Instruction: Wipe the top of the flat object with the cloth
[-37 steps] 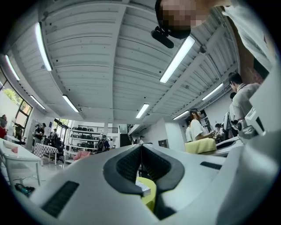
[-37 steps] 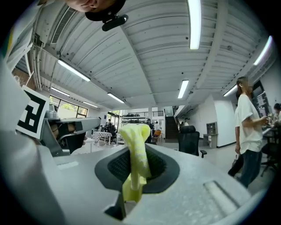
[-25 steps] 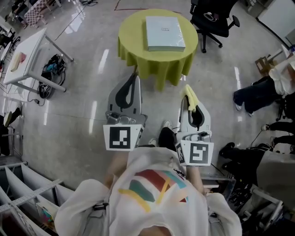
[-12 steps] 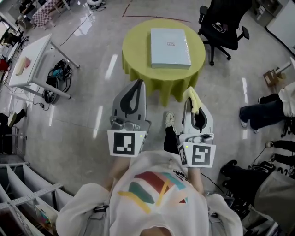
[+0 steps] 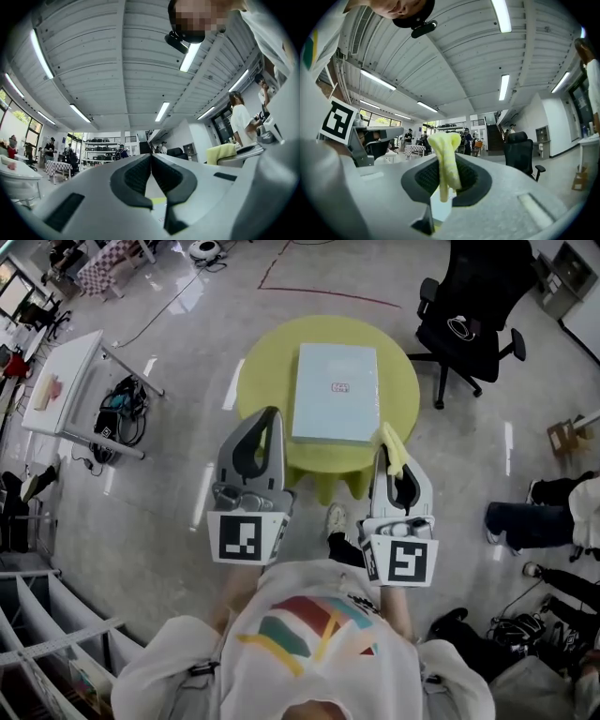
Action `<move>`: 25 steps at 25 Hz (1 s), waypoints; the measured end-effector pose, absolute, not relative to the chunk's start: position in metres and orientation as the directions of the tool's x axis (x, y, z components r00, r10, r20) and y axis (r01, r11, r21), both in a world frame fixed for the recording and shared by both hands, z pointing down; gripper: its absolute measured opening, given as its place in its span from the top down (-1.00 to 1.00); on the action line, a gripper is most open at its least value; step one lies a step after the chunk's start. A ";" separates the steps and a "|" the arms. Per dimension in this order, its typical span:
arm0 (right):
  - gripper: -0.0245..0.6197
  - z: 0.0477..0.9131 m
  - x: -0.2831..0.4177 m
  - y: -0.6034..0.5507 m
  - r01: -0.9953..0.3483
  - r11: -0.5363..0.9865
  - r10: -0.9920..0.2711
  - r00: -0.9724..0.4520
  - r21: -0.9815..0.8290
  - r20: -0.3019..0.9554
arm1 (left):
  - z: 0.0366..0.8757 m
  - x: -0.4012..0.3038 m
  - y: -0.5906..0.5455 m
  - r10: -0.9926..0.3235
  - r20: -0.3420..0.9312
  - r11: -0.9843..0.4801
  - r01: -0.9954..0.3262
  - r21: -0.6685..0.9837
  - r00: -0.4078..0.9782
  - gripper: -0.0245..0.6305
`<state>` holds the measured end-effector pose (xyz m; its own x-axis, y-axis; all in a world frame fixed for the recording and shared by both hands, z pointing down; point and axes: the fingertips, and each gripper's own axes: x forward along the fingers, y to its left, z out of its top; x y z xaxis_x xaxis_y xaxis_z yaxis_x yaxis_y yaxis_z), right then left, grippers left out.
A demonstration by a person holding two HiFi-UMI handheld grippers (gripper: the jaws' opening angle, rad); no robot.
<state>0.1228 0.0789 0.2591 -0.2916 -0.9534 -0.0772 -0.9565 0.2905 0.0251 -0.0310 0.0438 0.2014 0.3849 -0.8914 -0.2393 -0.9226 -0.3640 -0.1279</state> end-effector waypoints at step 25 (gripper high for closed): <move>0.84 0.250 0.126 -0.092 -0.927 0.349 -0.934 -0.357 0.137 -0.037 | 0.189 0.008 -0.117 -0.868 -0.216 -0.425 -0.894 -0.141 0.447 0.87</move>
<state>0.1260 -0.0923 0.2499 -0.3566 -0.9335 -0.0372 -0.9272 0.3488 0.1365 0.0079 -0.1167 0.1892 0.4471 -0.8679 -0.2164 -0.8940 -0.4252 -0.1414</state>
